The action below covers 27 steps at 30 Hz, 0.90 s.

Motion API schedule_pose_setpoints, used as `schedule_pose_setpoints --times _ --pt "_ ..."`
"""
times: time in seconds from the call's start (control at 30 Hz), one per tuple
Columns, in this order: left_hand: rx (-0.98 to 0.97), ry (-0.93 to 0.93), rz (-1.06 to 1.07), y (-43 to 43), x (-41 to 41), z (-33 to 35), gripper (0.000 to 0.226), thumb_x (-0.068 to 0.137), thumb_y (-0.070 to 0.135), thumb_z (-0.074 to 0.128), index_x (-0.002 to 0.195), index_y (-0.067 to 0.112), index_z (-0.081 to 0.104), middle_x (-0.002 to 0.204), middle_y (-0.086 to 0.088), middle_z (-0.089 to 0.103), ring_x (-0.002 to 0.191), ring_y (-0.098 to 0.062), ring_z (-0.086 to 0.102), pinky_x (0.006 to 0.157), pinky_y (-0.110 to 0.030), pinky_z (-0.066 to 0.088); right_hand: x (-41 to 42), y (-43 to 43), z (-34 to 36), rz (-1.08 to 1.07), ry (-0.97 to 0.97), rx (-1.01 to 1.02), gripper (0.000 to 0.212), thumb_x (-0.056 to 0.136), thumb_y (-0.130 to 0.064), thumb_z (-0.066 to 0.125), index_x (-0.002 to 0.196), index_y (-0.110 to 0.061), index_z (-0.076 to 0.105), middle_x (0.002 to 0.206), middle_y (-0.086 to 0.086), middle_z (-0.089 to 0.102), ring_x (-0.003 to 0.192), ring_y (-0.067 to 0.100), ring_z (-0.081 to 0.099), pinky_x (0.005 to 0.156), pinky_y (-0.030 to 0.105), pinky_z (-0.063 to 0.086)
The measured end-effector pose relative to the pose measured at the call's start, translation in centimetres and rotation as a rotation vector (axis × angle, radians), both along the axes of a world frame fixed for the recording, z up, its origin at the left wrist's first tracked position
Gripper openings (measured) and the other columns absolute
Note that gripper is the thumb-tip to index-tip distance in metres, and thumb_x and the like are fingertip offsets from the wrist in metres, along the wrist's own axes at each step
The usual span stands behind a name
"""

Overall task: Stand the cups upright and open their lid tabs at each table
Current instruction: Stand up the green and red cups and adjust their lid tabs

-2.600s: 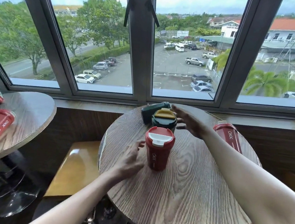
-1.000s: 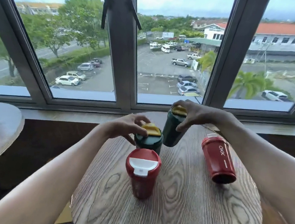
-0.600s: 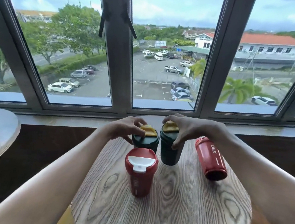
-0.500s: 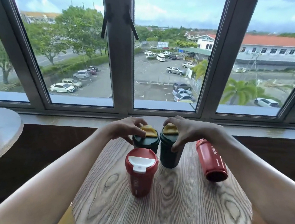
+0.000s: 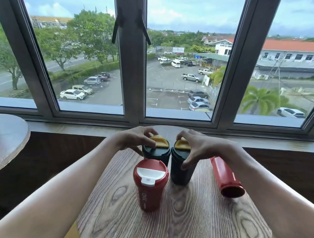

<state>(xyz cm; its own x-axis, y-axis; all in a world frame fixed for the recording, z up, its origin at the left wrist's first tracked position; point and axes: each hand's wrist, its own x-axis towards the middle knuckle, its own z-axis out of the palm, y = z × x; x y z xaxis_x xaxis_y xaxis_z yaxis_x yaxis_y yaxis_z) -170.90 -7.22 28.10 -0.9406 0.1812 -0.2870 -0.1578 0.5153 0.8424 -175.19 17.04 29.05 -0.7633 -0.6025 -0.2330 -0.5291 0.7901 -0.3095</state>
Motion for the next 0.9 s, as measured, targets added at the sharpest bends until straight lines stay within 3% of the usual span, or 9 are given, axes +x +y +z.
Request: schedule_pose_setpoints --times 0.17,0.7,0.8,0.9 --pt "0.000 -0.003 -0.011 0.0 0.1 0.1 0.038 0.086 0.008 0.066 0.119 0.020 0.054 0.108 -0.003 0.053 0.096 -0.018 0.057 0.062 -0.027 0.055 0.0 0.0 0.0 -0.007 0.008 0.017 0.100 0.038 -0.058 0.082 0.123 -0.042 0.032 0.118 -0.011 0.040 0.113 0.020 0.049 0.096 0.043 0.049" --pt "0.000 -0.002 -0.032 -0.1 0.2 0.1 0.042 0.086 0.011 0.067 0.123 0.022 0.052 0.115 -0.005 0.052 0.102 -0.021 0.057 0.067 -0.031 0.055 -0.1 0.1 0.1 -0.019 -0.034 0.022 0.099 0.046 -0.052 0.088 0.129 -0.038 0.035 0.121 -0.011 0.039 0.115 0.018 0.048 0.096 0.038 0.049" --pt "-0.040 0.002 -0.053 0.0 0.4 0.2 0.051 0.076 0.023 0.069 0.123 0.019 0.053 0.112 -0.004 0.055 0.103 -0.021 0.057 0.077 -0.037 0.055 0.1 0.9 -0.1 -0.025 -0.061 -0.050 0.103 0.045 -0.061 0.086 0.134 -0.042 0.036 0.133 -0.012 0.039 0.122 0.015 0.045 0.105 0.037 0.044" --pt "-0.030 0.073 -0.064 0.2 0.4 0.1 0.057 0.068 0.031 0.068 0.123 0.019 0.056 0.113 -0.001 0.058 0.105 -0.019 0.057 0.083 -0.033 0.047 0.3 2.4 -0.5 -0.114 -0.166 -0.311 0.085 0.064 -0.072 0.071 0.136 -0.038 0.042 0.136 -0.005 0.048 0.123 0.015 0.050 0.103 0.035 0.044"
